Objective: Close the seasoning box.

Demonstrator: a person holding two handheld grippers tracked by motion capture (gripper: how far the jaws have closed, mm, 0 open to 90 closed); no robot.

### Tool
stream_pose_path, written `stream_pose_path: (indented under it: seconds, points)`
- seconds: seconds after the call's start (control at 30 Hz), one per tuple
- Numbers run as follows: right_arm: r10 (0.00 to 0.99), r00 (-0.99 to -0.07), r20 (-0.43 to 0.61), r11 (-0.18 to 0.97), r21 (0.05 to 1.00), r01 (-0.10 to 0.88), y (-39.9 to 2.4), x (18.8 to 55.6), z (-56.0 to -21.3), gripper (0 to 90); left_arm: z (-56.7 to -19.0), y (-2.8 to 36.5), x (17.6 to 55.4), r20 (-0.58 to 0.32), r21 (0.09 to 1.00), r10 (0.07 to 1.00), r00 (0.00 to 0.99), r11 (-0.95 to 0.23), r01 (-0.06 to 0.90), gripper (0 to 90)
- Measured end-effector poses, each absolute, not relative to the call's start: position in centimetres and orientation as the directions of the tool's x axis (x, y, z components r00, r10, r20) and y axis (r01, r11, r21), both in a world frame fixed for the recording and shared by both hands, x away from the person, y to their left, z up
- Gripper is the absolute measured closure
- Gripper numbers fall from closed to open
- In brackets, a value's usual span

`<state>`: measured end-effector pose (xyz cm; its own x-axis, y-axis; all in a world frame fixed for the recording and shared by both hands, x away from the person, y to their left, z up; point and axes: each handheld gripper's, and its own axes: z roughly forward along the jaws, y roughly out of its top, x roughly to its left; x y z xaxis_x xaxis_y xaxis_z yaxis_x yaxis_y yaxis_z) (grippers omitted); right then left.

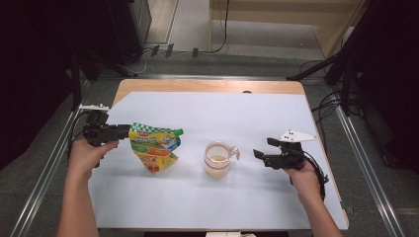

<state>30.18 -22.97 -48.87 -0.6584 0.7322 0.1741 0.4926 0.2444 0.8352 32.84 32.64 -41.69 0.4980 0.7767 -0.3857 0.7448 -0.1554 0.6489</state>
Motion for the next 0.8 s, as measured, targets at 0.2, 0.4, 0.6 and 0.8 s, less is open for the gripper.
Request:
stream_pose_path:
  seconds: [0.2, 0.4, 0.6, 0.8]
  points:
    - [0.747, -0.641, 0.175, 0.240, 0.828, 0.506, -23.21, 30.38, -49.08, 25.4, -41.86, 32.61, 32.91, -0.388, 0.642, 0.780, 0.492, -0.155, 0.751, 38.6]
    - [0.755, -0.632, 0.173, 0.241, 0.824, 0.513, -23.30, 30.45, -49.18, 25.4, -41.93, 32.54, 32.94, -0.387, 0.639, 0.780, 0.492, -0.157, 0.753, 38.0]
    - [0.755, -0.633, 0.171, 0.247, 0.820, 0.516, -23.21, 30.48, -49.30, 25.4, -42.00, 32.56, 32.98, -0.388, 0.636, 0.782, 0.488, -0.157, 0.756, 37.2]
    - [0.754, -0.635, 0.169, 0.251, 0.819, 0.516, -23.04, 30.48, -49.36, 25.4, -41.97, 32.70, 32.95, -0.382, 0.638, 0.787, 0.484, -0.154, 0.754, 36.9]
